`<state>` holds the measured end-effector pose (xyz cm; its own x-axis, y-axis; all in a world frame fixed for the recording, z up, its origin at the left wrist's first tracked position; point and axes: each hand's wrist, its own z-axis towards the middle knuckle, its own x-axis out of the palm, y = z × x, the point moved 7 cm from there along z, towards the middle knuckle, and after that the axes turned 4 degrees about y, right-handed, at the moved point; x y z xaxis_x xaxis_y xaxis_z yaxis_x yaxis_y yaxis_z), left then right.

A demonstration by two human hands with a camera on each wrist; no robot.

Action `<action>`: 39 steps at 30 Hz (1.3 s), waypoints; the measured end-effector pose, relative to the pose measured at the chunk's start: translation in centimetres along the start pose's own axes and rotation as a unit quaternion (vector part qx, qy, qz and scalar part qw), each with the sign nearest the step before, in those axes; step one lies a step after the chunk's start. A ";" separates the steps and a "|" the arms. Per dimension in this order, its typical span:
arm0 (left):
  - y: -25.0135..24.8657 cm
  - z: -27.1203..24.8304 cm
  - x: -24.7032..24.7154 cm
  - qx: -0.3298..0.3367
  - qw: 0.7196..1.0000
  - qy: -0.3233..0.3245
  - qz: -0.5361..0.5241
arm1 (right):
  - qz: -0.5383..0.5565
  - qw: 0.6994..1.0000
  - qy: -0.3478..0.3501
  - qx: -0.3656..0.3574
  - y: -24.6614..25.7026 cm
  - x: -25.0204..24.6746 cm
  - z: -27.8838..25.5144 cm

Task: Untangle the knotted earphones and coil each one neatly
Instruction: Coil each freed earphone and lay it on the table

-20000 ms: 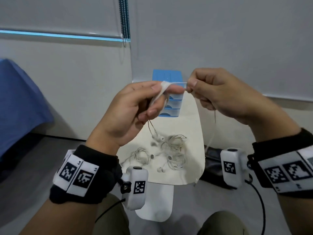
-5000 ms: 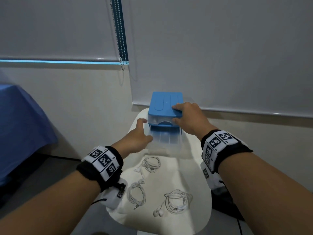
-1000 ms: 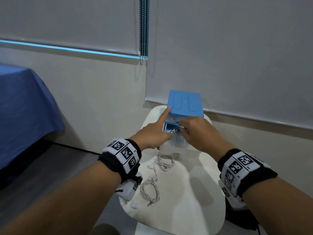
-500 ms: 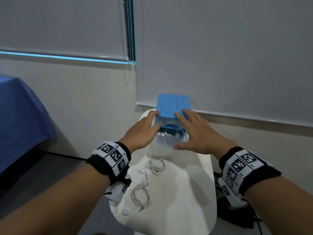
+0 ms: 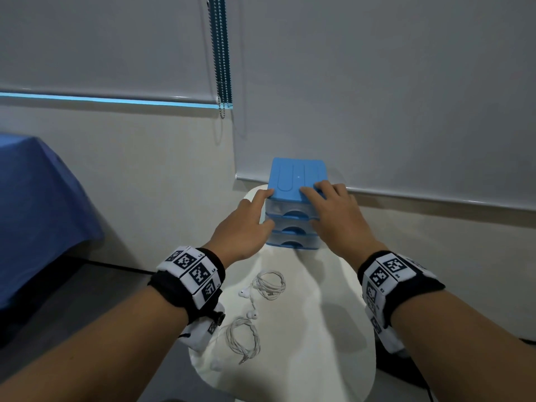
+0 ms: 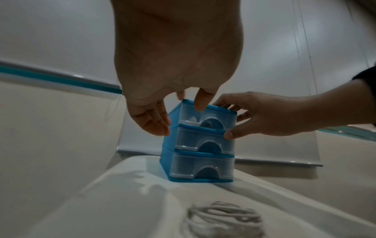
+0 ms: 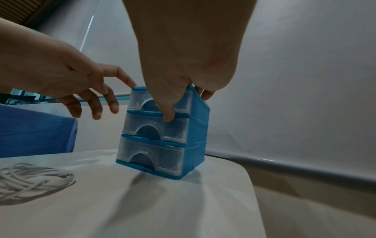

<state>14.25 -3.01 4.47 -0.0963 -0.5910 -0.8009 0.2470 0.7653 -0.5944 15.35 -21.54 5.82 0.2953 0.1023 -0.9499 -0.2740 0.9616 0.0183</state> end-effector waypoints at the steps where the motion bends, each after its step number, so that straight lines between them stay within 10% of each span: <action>1: 0.1 0.0 0.0 -0.007 1.000 -0.006 -0.003 | 0.006 1.000 -0.001 0.003 -0.1 0.1 -0.1; 4: 0.9 -0.1 0.5 -0.081 0.985 -0.039 -0.149 | 0.015 1.000 -0.004 0.011 -0.3 0.3 -0.1; 9: 1.2 -0.9 6.4 -0.278 0.841 0.076 -0.458 | 0.029 0.999 -0.005 0.029 0.2 0.3 0.0; 15: -0.5 1.2 9.2 -0.303 0.677 0.027 -0.670 | 0.046 0.998 -0.014 0.039 0.3 0.3 -0.4; 19: -0.1 1.1 9.9 -0.319 0.654 -0.006 -0.686 | 0.048 0.998 -0.023 0.038 0.6 0.4 -0.4; 26: -0.2 -4.2 7.6 -0.312 0.721 0.131 -0.605 | 0.041 0.998 -0.023 0.047 0.5 0.7 -0.3; 32: 0.4 -3.1 3.4 -0.132 0.974 0.101 -0.156 | 0.034 0.998 -0.016 0.052 0.8 0.7 -0.1; 35: 0.2 -1.2 4.2 -0.073 0.981 0.162 0.080 | 0.040 0.998 -0.010 0.052 0.7 0.4 -0.1; 39: 0.1 -0.6 3.9 -0.054 0.972 0.183 0.138 | 0.051 0.997 0.010 0.050 0.5 -0.2 0.0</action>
<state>13.30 -5.05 1.23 -0.3821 -0.2433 -0.8915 0.2113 0.9161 -0.3406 15.16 -21.07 6.05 0.2520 0.1964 -0.9476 -0.2084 0.9672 0.1450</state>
